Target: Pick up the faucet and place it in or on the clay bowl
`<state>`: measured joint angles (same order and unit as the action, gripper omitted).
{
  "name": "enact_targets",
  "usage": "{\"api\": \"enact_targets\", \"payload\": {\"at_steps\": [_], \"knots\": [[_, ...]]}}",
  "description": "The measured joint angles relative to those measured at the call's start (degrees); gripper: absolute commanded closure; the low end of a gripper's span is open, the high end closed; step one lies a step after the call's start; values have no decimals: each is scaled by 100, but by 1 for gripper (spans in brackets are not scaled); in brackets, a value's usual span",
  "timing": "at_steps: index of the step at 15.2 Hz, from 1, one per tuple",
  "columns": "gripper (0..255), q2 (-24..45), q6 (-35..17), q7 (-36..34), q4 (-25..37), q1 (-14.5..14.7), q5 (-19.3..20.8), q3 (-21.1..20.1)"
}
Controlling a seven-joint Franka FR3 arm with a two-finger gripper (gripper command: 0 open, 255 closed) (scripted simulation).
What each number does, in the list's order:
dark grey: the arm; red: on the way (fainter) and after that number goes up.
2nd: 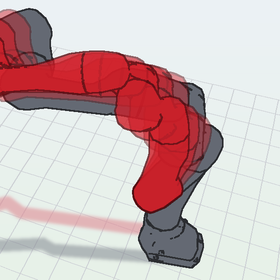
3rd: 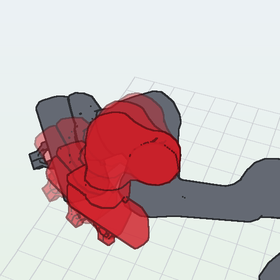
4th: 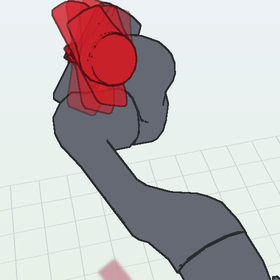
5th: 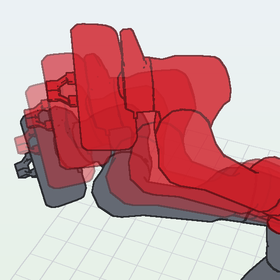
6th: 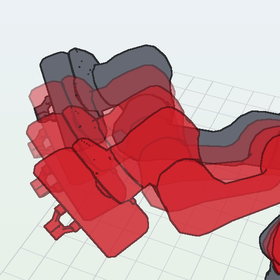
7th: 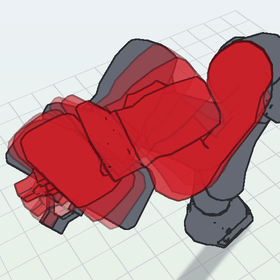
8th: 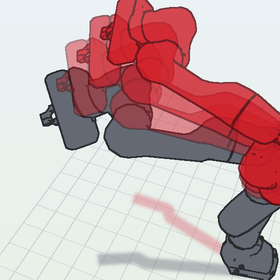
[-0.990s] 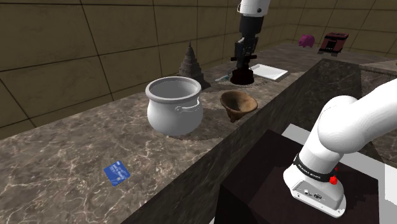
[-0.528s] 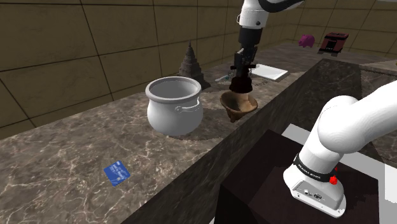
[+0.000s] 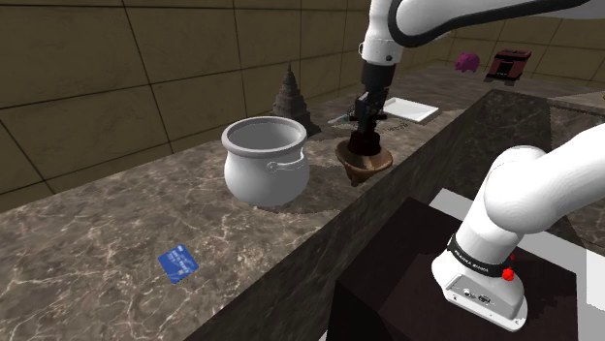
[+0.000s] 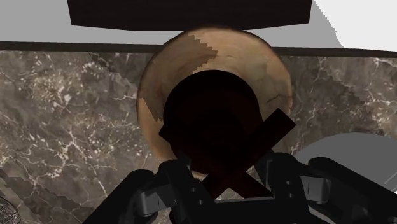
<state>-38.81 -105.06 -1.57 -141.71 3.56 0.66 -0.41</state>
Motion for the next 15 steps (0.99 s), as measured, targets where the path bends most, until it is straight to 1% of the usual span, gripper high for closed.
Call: {"api": "enact_targets", "payload": {"at_steps": [3,8,9,15], "knots": [[255,2,-155,-2,-151,0,1,0],[255,12,-179,-1,-163,-1,1,0],[0,12,-179,-1,-163,-1,1,0],[0,12,-180,-1,-163,-1,2,1]]}}
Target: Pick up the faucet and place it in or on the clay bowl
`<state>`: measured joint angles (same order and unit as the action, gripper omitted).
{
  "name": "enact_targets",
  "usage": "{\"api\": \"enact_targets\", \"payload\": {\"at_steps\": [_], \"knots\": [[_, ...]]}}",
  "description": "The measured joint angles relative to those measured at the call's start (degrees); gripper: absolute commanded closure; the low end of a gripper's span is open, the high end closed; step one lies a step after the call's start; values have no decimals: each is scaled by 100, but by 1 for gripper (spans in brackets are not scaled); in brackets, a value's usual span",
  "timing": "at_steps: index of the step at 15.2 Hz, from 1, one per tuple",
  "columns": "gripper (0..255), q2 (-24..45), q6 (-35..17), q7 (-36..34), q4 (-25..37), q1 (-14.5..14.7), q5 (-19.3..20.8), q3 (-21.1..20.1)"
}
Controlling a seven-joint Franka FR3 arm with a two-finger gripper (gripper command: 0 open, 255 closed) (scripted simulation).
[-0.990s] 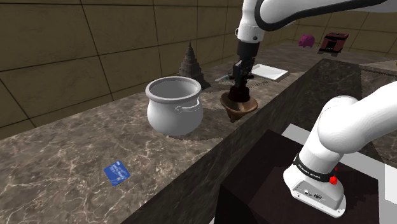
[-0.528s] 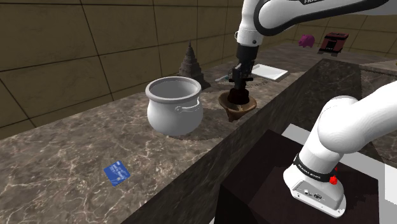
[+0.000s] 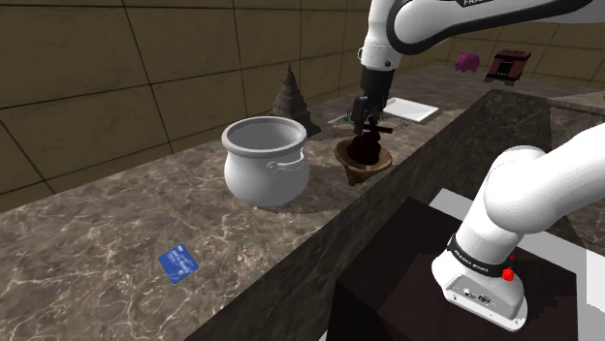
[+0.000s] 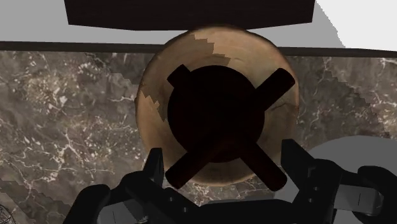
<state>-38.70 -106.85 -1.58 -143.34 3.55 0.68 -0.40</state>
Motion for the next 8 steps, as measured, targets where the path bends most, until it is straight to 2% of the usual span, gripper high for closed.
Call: {"api": "enact_targets", "payload": {"at_steps": [4,8], "knots": [[0,-66,545,-5,487,5,-8,-10],[0,-20,718,-1,701,4,-7,-8]]}}
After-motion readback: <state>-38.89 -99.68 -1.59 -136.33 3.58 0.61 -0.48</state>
